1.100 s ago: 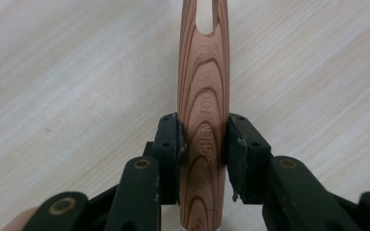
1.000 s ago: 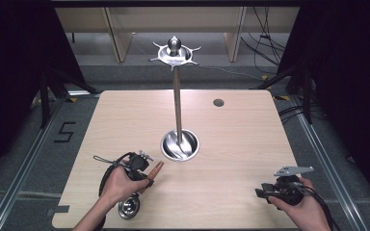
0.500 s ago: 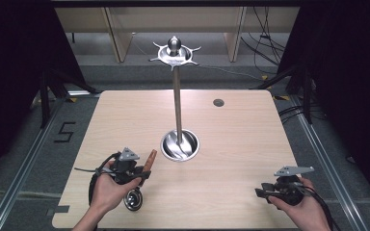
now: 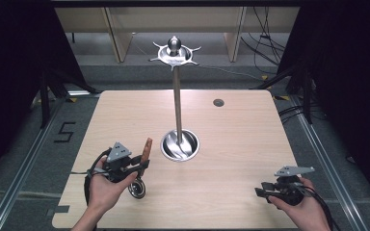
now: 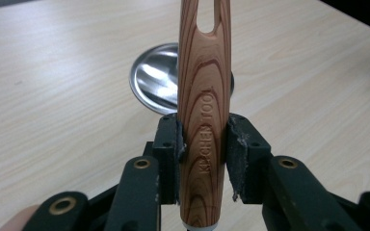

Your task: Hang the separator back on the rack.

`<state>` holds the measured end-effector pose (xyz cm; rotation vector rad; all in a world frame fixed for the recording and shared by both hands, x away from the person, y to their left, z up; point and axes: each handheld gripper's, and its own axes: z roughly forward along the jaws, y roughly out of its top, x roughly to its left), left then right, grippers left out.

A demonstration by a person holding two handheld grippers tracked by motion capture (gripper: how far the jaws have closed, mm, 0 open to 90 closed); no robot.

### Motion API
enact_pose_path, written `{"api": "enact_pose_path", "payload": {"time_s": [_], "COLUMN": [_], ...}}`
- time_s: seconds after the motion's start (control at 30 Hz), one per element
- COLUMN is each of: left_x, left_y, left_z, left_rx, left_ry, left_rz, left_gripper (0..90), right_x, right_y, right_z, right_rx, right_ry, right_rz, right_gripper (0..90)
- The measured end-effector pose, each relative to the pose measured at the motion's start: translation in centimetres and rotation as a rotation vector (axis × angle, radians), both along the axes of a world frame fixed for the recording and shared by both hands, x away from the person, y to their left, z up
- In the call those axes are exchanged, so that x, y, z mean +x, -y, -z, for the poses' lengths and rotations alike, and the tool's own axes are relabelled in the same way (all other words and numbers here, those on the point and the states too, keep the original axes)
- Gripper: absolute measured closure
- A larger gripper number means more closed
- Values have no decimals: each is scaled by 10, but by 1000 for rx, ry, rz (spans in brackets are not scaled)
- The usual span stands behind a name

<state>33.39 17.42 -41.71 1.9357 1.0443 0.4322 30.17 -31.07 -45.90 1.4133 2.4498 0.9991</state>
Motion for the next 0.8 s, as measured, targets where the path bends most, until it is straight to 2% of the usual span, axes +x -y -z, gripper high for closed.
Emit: {"api": "enact_pose_path", "payload": {"time_s": [0.13, 0.23, 0.53, 0.6, 0.63, 0.67, 0.73, 0.8], "left_x": [-1, -3, -4, -5, -5, -6, -6, -8], "left_y": [0, -1, -2, -2, -3, -2, -3, -2], "left_z": [-4, -6, -13, -14, -17, -18, -21, -23], "left_rx": [-44, -58, -75, -94, -82, -88, -83, -95], "left_ry": [34, 50, 82, 94, 105, 106, 120, 126], "left_rz": [-14, -19, -21, -26, -19, -30, -26, -30], "left_gripper": [672, 672, 671, 672, 671, 671, 671, 671], "right_x": [0, 0, 0, 0, 0, -1, -1, -1], "right_y": [0, 1, 0, 0, 0, -1, 0, 0], "right_z": [0, 0, 0, 0, 0, 0, 0, 0], "right_rx": [-4, -7, -4, 1, 2, 9, 8, 8], "right_ry": [-5, 2, 6, 2, 1, -8, -5, -6], "right_rz": [1, 5, 3, 0, -1, 17, 14, 15], "right_gripper": [607, 606, 603, 602, 600, 596, 595, 593]}}
